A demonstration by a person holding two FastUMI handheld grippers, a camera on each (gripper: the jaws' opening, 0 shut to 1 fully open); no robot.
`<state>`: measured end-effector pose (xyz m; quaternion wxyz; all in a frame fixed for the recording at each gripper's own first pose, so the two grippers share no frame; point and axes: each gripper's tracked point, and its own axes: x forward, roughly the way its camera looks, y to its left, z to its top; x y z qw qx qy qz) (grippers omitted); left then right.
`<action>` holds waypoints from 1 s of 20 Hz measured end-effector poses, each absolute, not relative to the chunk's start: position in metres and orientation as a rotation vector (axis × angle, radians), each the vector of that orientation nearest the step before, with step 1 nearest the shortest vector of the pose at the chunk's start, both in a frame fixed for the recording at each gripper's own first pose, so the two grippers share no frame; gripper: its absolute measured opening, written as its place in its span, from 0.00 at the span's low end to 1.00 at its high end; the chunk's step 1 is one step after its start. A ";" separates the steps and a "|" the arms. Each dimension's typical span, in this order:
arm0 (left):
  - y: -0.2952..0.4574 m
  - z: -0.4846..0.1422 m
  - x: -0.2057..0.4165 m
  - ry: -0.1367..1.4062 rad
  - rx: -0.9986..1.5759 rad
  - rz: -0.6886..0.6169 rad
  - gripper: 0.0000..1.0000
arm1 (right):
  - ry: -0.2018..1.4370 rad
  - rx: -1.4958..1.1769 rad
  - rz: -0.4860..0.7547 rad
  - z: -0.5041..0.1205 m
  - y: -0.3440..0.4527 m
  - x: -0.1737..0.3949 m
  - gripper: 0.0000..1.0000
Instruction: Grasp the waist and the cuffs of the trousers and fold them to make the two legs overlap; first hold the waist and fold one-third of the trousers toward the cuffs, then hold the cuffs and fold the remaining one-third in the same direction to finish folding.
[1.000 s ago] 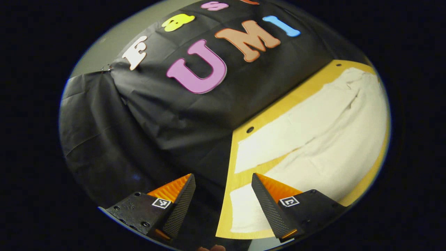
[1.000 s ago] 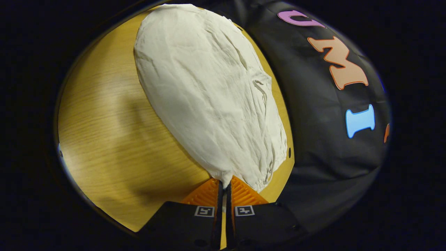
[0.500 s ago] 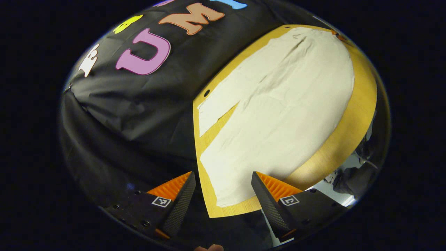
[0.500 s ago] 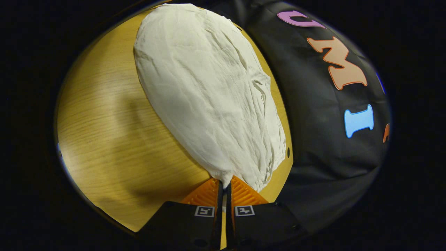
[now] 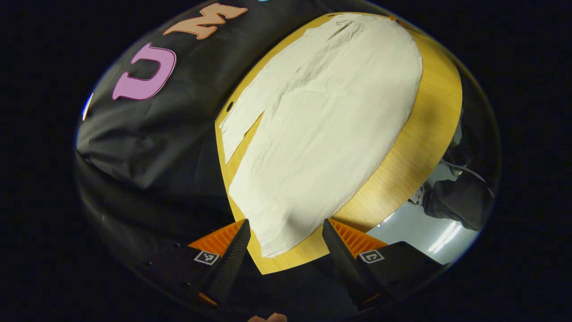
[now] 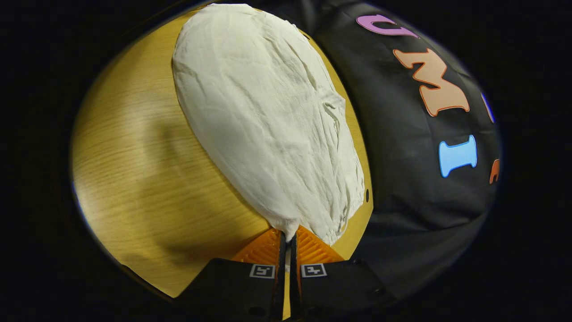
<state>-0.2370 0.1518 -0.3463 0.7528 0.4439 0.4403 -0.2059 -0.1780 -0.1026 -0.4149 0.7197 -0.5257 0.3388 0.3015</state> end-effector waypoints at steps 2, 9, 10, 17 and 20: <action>0.150 -0.352 -0.240 0.980 0.979 -0.481 0.97 | 0.742 -1.171 0.668 -0.415 -0.101 -0.178 0.07; 0.148 -0.361 -0.212 0.940 1.082 -0.526 0.90 | 0.731 -1.172 0.647 -0.414 -0.103 -0.178 0.07; 0.148 -0.363 -0.205 0.930 1.122 -0.534 0.90 | 0.728 -1.173 0.643 -0.414 -0.103 -0.178 0.07; 0.139 -0.372 -0.199 0.935 1.167 -0.574 0.61 | 0.722 -1.179 0.618 -0.413 -0.104 -0.179 0.07; 0.135 -0.378 -0.206 0.978 1.157 -0.591 0.37 | 0.727 -1.179 0.619 -0.416 -0.101 -0.175 0.07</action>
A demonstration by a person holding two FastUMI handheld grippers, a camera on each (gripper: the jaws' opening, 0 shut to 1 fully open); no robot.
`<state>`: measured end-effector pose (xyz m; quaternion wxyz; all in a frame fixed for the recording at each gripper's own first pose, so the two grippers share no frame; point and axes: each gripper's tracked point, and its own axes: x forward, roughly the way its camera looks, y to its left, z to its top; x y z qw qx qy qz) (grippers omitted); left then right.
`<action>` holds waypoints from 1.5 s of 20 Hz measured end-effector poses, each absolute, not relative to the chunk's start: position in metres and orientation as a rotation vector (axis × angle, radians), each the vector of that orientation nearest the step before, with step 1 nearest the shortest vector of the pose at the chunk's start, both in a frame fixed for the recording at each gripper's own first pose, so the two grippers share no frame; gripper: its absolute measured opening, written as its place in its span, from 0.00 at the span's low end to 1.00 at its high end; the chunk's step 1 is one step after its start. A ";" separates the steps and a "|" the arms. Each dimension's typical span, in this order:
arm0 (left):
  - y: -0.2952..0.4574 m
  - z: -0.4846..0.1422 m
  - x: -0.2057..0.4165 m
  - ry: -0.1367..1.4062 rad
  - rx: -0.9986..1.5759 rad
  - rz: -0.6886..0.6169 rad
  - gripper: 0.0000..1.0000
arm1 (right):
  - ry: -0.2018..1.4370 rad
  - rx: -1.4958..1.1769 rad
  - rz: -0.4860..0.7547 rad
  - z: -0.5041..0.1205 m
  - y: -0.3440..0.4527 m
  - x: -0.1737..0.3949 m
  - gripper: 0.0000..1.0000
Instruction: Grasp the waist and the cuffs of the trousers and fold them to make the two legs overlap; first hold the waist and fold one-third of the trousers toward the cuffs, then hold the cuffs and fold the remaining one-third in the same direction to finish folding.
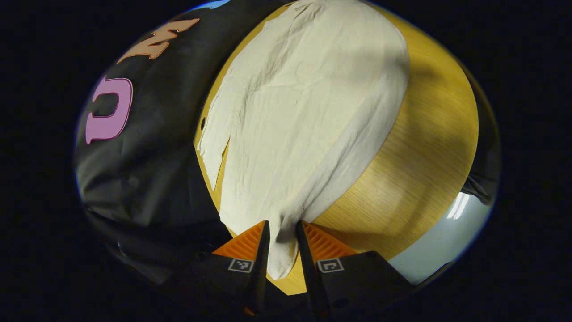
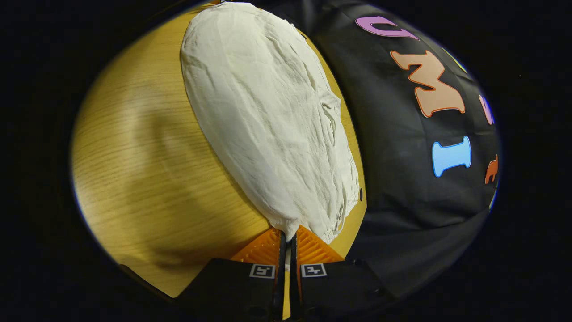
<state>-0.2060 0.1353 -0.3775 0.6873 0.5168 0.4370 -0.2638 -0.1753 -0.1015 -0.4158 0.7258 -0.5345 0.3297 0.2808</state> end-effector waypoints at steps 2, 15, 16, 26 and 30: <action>0.135 -0.383 -0.207 1.004 1.136 -0.594 0.22 | 0.728 -1.181 0.621 -0.416 -0.101 -0.174 0.07; 0.137 -0.355 -0.165 0.991 0.935 -0.408 0.00 | 0.682 -1.057 0.470 -0.362 -0.106 -0.131 0.07; 0.137 -0.351 -0.153 0.983 0.933 -0.388 0.00 | 0.660 -1.055 0.459 -0.353 -0.105 -0.123 0.07; 0.135 -0.280 -0.047 0.887 0.970 -0.152 0.00 | 0.504 -0.939 0.367 -0.306 -0.104 -0.049 0.07; 0.127 -0.263 -0.003 0.834 0.988 -0.102 0.00 | 0.514 -0.869 0.319 -0.299 -0.106 -0.011 0.07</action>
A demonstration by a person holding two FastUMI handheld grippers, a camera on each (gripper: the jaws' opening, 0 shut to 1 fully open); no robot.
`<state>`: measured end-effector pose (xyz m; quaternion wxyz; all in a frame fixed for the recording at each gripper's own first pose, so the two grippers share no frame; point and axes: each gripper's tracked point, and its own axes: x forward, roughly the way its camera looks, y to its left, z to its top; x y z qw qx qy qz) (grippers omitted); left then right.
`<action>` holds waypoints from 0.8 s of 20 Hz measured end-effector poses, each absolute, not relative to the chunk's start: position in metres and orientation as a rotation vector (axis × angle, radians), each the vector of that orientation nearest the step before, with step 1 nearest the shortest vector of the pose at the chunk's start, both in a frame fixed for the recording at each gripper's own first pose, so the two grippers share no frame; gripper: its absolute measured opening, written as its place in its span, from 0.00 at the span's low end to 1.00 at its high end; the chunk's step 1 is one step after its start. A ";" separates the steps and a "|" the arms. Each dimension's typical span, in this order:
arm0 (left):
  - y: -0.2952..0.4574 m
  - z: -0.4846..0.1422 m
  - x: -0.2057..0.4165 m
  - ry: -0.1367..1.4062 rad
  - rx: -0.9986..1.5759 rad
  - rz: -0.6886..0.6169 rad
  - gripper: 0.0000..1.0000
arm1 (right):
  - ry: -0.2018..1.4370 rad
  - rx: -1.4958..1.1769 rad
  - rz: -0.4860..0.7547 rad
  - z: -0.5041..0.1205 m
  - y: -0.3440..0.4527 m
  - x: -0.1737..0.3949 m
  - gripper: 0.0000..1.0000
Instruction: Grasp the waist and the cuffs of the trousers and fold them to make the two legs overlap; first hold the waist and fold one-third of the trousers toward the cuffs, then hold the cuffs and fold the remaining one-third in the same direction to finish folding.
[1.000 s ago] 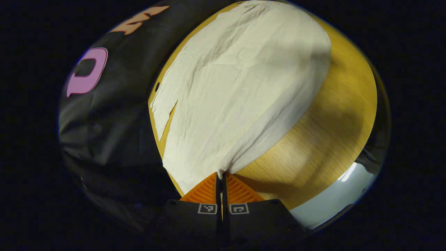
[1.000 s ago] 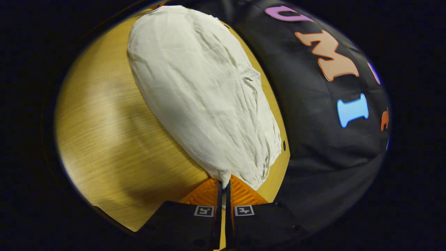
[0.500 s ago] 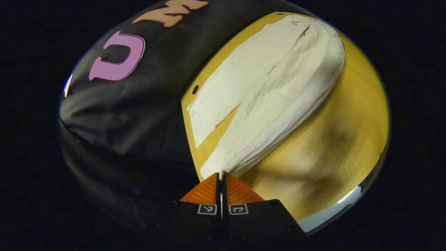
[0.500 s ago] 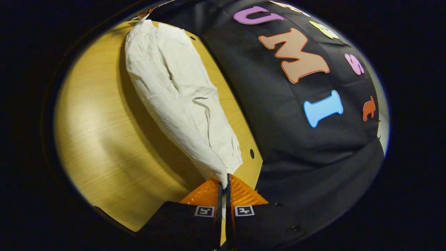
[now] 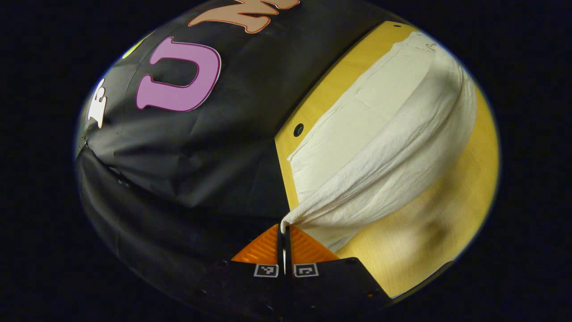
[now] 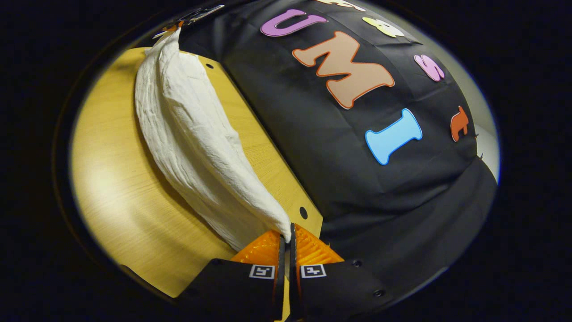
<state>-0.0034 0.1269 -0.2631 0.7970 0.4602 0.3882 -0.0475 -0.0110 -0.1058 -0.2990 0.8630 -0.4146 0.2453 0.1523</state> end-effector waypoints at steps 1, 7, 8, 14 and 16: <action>0.124 -0.263 0.007 0.822 0.969 -0.104 0.00 | 0.514 -0.858 0.301 -0.295 -0.106 -0.003 0.07; 0.110 -0.274 0.077 0.725 0.997 -0.183 0.00 | 0.514 -0.896 0.229 -0.289 -0.094 0.044 0.07; 0.109 -0.282 0.083 0.733 0.962 -0.184 0.00 | 0.526 -0.901 0.223 -0.293 -0.092 0.050 0.07; 0.107 -0.310 0.115 0.773 0.824 -0.176 0.00 | 0.555 -0.938 0.214 -0.316 -0.083 0.082 0.07; 0.103 -0.315 0.134 0.767 0.795 -0.179 0.00 | 0.562 -0.936 0.201 -0.321 -0.080 0.093 0.07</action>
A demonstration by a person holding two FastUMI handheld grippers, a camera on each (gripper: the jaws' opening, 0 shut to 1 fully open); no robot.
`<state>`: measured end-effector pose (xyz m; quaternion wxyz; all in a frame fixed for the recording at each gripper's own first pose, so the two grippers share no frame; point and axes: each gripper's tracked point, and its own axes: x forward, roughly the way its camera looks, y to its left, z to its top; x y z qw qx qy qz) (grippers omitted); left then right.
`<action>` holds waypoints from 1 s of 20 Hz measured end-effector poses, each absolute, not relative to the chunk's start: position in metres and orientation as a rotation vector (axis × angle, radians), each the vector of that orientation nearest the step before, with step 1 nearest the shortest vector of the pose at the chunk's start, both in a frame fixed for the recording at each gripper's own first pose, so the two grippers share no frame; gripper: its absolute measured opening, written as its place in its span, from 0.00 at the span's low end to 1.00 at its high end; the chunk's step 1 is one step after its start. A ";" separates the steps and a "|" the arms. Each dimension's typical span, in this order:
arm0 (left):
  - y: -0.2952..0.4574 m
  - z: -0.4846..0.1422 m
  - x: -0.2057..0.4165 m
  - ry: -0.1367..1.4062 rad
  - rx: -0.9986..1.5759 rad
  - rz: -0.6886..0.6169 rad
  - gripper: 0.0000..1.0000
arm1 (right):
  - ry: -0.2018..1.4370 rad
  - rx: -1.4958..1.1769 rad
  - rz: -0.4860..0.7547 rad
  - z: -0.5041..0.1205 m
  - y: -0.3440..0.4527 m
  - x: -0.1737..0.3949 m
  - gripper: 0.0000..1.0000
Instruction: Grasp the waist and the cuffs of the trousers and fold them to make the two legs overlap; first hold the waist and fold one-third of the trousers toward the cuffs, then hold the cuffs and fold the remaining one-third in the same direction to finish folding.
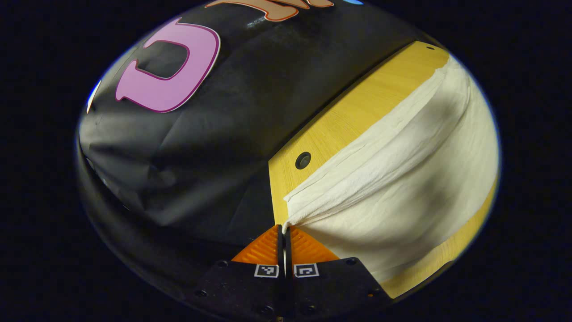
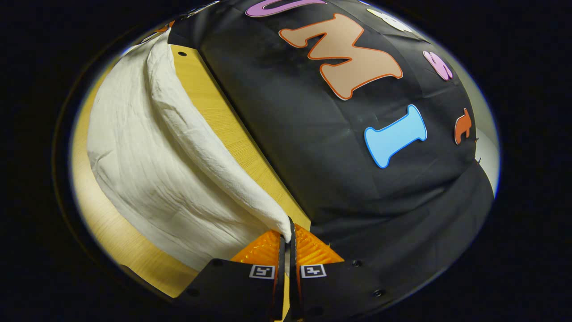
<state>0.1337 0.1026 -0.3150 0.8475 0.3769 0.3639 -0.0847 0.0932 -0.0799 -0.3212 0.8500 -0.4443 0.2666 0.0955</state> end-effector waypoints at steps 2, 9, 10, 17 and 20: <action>0.098 -0.319 0.149 0.765 0.780 -0.179 0.00 | 0.576 -0.923 0.187 -0.329 -0.079 0.108 0.07; 0.079 -0.363 0.190 0.758 0.816 -0.225 0.00 | 0.679 -0.919 0.189 -0.391 -0.075 0.131 0.07; 0.076 -0.372 0.193 0.764 0.819 -0.232 0.00 | 0.690 -0.922 0.188 -0.400 -0.074 0.134 0.07; 0.042 -0.373 0.184 0.737 0.633 -0.229 1.00 | 0.676 -0.741 0.128 -0.401 -0.065 0.142 0.80; 0.014 -0.336 0.180 0.639 0.457 -0.222 0.95 | 0.641 -0.592 0.064 -0.376 -0.075 0.130 0.98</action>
